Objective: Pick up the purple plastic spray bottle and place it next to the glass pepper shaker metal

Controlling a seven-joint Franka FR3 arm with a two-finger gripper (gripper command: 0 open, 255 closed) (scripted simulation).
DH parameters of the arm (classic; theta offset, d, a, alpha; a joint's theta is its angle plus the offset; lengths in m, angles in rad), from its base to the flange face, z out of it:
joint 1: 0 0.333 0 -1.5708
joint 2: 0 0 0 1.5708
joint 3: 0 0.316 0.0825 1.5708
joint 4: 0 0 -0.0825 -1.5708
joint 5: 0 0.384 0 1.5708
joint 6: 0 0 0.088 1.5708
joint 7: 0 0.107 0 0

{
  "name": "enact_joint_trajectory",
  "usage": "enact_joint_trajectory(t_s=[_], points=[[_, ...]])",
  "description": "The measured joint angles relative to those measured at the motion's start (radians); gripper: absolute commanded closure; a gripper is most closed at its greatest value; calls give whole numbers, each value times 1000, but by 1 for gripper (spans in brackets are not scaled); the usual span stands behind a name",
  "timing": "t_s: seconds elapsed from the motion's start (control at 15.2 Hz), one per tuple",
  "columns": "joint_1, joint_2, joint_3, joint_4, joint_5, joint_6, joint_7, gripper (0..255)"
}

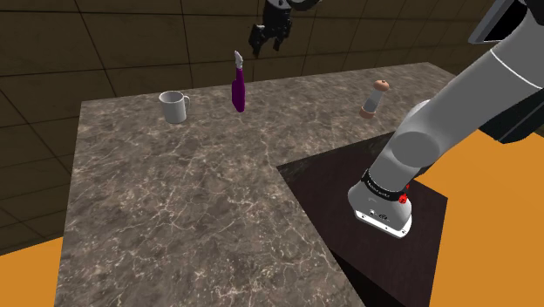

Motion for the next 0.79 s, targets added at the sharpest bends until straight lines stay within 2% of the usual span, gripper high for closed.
enact_joint_trajectory(t_s=[0.4, 0.59, 0.79], points=[[-21, 210, 11, 112, -81, 136, 64, 0], [-23, 314, 12, 195, -124, 174, 100, 0], [-25, 363, 8, 213, -143, 208, 114, 0]])
